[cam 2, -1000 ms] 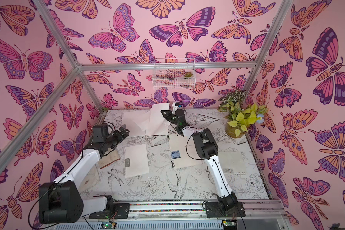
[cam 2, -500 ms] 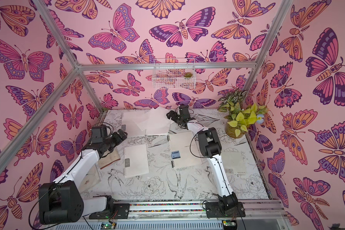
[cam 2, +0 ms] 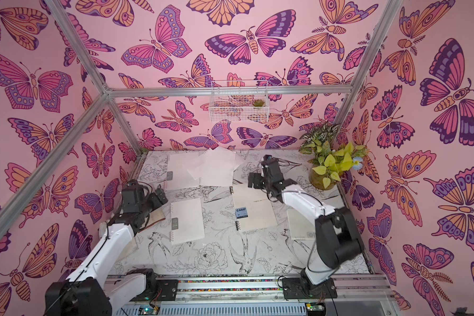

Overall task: Tear off pages from different notebooks
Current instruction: Reset both arms

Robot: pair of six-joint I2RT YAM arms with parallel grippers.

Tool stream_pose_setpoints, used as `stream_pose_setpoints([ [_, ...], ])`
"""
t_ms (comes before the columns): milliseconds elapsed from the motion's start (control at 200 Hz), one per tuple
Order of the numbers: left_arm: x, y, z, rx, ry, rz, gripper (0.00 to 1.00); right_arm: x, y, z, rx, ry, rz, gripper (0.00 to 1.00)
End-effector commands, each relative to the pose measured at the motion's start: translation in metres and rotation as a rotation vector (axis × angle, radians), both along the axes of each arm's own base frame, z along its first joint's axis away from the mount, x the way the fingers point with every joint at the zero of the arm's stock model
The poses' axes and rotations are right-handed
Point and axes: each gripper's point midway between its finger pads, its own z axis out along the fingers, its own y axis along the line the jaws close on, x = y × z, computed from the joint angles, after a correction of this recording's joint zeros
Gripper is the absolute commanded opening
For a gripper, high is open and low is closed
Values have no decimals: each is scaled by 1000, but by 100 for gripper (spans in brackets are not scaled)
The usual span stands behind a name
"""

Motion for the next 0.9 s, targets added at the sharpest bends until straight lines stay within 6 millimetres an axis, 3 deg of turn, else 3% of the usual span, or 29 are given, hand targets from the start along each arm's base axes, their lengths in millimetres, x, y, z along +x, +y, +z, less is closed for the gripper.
stream_pose_setpoints([
  [0, 0, 12, -16, 184, -53, -51, 100, -21, -68, 17, -212, -134, -191, 99],
  [95, 5, -4, -32, 216, -125, -178, 100, -45, -112, 24, -304, -194, -266, 99],
  [145, 11, -6, -29, 217, -136, -199, 100, -53, -133, 13, -328, -212, -291, 99],
  [220, 19, -10, -31, 221, -136, -233, 100, -59, -155, -2, -280, -243, -317, 99],
  [355, 21, -22, -30, 210, -148, -294, 100, -67, -180, -5, -305, -251, -369, 99],
  [431, 25, -25, -15, 228, -256, -300, 100, -68, -187, -16, -334, -304, -401, 99],
  [466, 21, -26, -24, 234, -278, -303, 100, -67, -185, -27, -323, -328, -389, 99],
  [551, 33, -23, -19, 245, -304, -286, 100, -59, -182, -22, -320, -370, -391, 99],
  [656, 38, -21, -35, 247, -263, -290, 100, -53, -193, -19, -355, -392, -450, 99],
  [706, 52, -20, -22, 271, -293, -290, 100, -48, -199, -17, -393, -403, -474, 99],
  [766, 58, -19, -30, 282, -291, -302, 100, -40, -196, -18, -395, -411, -465, 99],
  [806, 60, -15, -50, 274, -294, -282, 100, -37, -197, -27, -366, -420, -472, 99],
  [841, 68, -15, -31, 295, -393, -277, 100, -31, -194, -29, -347, -480, -458, 99],
  [896, 60, -17, -46, 268, -273, -303, 100, -22, -178, -42, -353, -465, -355, 99],
])
